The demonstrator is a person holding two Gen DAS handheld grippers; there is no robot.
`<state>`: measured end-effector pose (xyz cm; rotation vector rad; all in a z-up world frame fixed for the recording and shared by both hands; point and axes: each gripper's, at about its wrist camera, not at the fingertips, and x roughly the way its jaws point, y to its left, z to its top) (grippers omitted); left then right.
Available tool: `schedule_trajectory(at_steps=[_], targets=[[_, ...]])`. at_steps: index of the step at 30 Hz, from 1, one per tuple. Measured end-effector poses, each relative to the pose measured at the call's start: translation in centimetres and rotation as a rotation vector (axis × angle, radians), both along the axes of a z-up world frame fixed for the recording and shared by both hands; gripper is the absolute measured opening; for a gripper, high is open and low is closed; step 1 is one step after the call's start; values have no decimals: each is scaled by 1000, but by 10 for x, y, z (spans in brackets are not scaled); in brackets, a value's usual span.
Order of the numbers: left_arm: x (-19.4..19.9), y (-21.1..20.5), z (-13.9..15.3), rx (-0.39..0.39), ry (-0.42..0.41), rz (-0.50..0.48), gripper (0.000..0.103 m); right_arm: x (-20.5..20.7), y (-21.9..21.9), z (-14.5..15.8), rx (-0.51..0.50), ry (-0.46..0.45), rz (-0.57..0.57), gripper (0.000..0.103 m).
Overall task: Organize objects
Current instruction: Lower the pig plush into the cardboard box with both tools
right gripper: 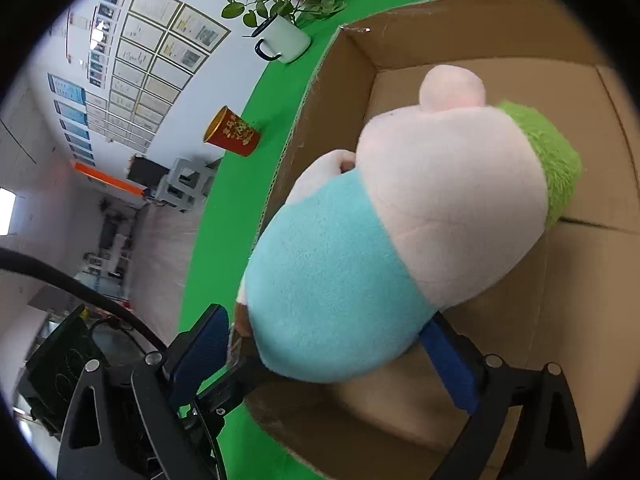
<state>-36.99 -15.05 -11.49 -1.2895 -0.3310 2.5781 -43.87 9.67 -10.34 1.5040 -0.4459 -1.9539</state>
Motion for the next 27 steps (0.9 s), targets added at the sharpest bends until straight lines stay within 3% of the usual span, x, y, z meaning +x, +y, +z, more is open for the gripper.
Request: schedule_trajectory(at_steps=[2,6,9,12,15,21,25,27], targets=[[1,-3,-4,10,-10,15,19,-1,5,2,-13,2,-9,97],[-2,-5,-4,27,7,6,17,-4,19,14,29,57,-88,97],[-4,-2,-3,10,13,2,15,-11,17,6,53,14,-122,98],[8,4,-4,-1,22,3,14,-12,6,3,95,34,-115,101],[22,3,-2,22,32,11,13,-8,-4,1,134,98,-72,99],[54,-8,11,102,70,18,10,13,2,4,108,107,59,73],[68,-23,22,131,89,37,11,27,5,14,96,85,186,72],[70,-27,26,131,86,47,11,22,9,11,73,31,214,75]])
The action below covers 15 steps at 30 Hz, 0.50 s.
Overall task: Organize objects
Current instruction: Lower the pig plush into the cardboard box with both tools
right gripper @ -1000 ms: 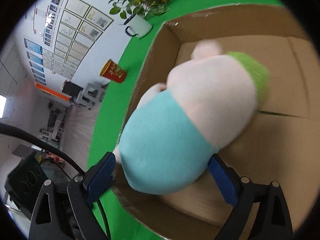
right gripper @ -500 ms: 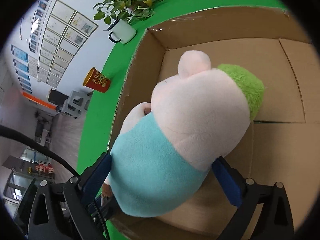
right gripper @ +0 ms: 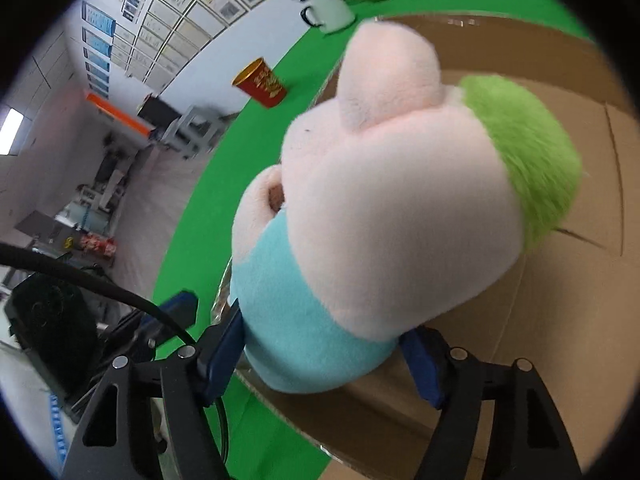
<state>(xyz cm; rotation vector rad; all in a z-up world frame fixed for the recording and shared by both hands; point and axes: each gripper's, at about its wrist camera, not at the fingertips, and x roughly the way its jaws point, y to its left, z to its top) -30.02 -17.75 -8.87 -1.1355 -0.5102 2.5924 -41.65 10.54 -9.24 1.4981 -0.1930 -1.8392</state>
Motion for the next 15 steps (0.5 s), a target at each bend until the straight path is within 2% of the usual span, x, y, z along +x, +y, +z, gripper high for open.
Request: schedule_trajectory(at_steps=[2,4,7,10,15], targets=[[0,0,3,-9,-3,2,11,-14,6,-11,-9,-76,-39,81],[-3,3,5,-19,-7,-3,11,-24,9,-14,-43,-101,-72,87],[-8,10,1,-44,-27,-15,11,-29,13,-9,-63,-78,-137,89],[-8,14,2,-24,-15,-25,11,-28,13,0,-84,-46,-183,92],[-8,23,-4,-11,-29,-38,12,-27,-18,-7,59,27,-250,100]])
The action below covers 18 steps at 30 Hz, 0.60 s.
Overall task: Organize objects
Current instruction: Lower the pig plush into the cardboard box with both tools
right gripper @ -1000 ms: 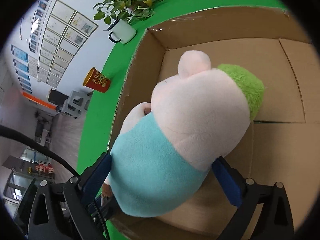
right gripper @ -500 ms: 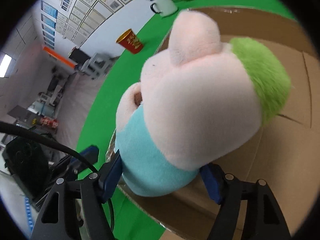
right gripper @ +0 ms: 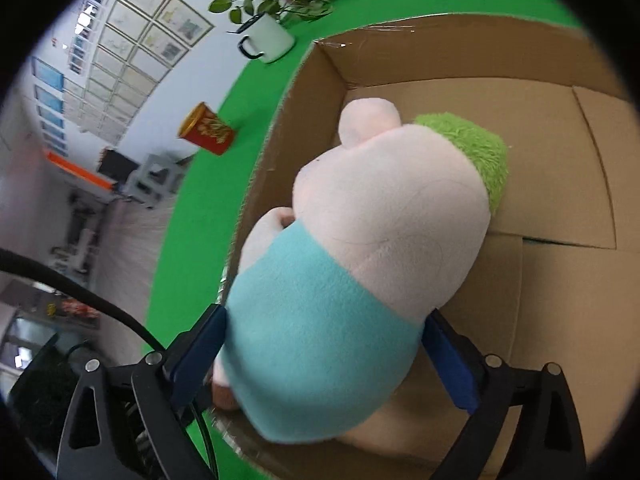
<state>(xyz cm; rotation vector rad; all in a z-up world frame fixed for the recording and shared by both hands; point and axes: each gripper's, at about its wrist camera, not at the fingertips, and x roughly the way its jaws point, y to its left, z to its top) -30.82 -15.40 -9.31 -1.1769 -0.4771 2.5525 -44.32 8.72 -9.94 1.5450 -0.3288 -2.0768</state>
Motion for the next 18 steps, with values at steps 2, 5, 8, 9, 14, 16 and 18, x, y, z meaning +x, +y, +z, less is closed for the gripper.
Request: schedule_trajectory(at_steps=[2,5,8,9,14,16,18], targets=[[1,2,-3,5,-2,-2,12,3,-8,-7,8,27,1,100],[5,1,-3,29,-2,0,12,8,-5,-13,8,62,21,91],[9,0,0,26,5,-11,12,7,5,-6,-24,25,79,77],[11,-1,3,27,9,-16,12,8,9,-1,-26,14,112,76],[12,-6,10,83,23,-40,12,3,16,2,-89,-93,295,78],[9,-4,10,78,18,-43,12,-4,17,-11,-99,-145,283,84],[6,0,11,66,19,-41,13,-6,15,-27,-137,-195,291,89]])
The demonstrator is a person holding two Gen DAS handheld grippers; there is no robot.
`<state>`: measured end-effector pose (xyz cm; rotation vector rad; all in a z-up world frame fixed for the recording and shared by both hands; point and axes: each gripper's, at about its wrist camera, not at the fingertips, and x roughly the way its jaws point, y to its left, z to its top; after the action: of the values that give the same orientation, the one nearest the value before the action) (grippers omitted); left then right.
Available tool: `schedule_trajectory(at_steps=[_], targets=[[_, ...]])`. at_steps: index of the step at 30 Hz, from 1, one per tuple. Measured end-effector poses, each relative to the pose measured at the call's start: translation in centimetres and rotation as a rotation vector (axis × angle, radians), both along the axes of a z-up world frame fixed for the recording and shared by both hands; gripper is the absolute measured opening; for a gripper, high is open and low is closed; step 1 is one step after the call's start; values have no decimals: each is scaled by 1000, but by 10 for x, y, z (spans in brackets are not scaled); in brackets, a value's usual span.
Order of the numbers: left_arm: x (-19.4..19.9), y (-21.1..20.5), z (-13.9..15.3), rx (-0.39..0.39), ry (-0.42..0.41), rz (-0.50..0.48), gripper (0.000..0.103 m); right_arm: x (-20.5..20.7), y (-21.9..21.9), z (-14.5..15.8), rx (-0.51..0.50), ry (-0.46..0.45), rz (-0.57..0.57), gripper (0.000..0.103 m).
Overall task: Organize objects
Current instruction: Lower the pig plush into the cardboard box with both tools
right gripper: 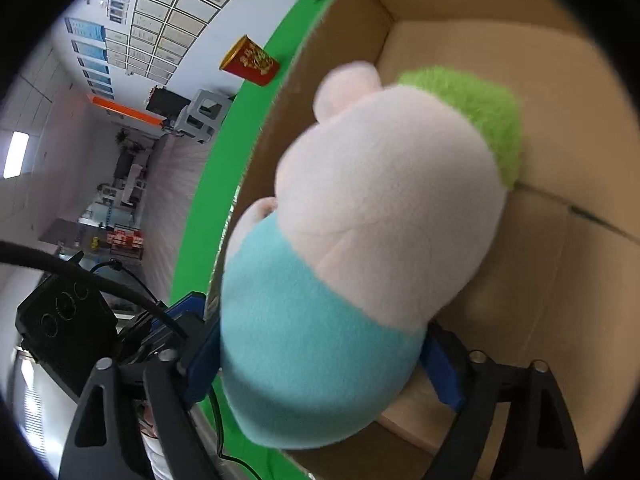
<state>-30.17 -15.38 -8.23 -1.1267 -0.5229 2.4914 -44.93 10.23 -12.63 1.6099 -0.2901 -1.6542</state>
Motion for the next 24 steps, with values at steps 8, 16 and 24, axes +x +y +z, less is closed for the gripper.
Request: schedule_trajectory(at_steps=[8,16,24], targets=[[-2,13,-8,-91,-35,8,13,5,15,-8,-109,5,-25,94],[0,13,-12,-101,-27,26,12,26,28,25,64,152,-63,96],[-2,8,-13,-79,-29,28,11,49,28,45,246,316,-110,96]])
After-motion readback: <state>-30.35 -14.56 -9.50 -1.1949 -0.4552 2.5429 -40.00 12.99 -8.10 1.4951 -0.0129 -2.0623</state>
